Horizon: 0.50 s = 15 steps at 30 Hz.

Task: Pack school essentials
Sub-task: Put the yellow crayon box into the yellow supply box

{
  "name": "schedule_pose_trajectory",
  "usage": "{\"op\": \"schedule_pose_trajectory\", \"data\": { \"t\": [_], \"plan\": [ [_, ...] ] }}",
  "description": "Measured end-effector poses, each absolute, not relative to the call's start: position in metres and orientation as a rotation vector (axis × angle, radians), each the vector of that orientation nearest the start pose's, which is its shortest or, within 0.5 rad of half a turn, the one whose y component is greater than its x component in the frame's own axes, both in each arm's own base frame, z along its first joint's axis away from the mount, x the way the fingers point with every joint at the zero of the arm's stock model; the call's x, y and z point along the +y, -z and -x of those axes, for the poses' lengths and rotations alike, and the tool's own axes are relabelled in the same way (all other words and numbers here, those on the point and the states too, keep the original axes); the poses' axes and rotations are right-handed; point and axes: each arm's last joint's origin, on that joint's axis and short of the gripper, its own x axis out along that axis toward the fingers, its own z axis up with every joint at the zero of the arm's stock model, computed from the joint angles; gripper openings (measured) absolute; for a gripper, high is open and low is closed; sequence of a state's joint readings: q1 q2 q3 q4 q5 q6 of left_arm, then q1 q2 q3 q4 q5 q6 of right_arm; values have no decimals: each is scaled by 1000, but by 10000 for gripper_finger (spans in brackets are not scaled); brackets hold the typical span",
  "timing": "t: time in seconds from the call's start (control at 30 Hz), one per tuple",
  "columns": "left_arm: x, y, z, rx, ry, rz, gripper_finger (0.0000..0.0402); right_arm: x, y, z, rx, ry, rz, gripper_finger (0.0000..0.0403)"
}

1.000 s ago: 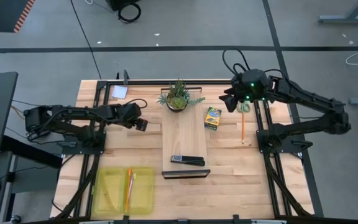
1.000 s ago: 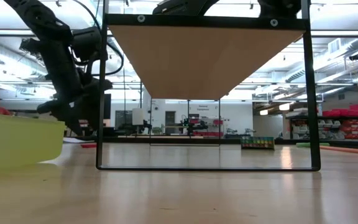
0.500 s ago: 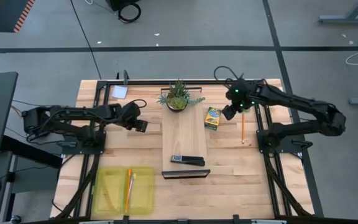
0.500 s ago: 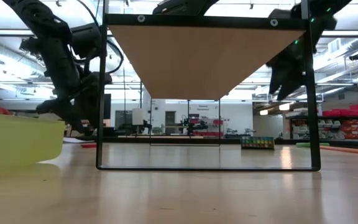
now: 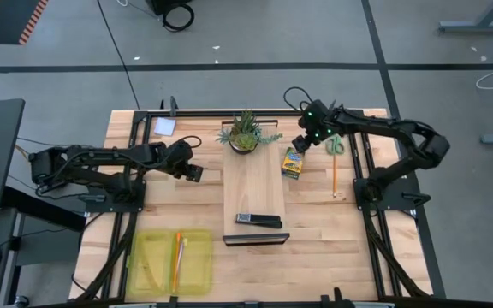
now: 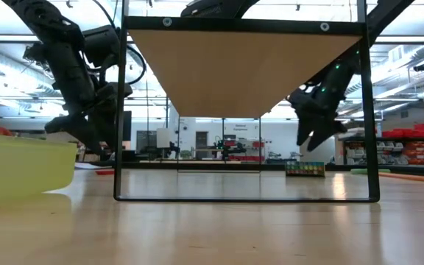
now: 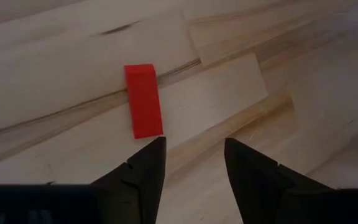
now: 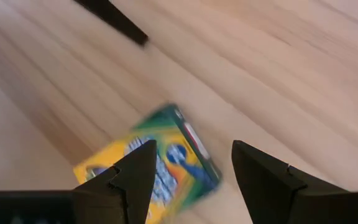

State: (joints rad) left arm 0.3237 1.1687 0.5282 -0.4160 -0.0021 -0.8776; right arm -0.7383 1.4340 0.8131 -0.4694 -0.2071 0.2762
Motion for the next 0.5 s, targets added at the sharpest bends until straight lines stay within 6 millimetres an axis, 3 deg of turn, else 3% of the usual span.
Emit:
{"op": "schedule_pose_trajectory", "data": {
  "t": [0.17, 0.5],
  "plan": [
    [63, -164, -186, 857, -743, 955, 172, -181, -171, -209, 939, 593, -741, 216],
    [63, -164, -186, 859, -741, 952, 173, -205, -164, -238, 979, 552, -660, 216]
  ]
}}
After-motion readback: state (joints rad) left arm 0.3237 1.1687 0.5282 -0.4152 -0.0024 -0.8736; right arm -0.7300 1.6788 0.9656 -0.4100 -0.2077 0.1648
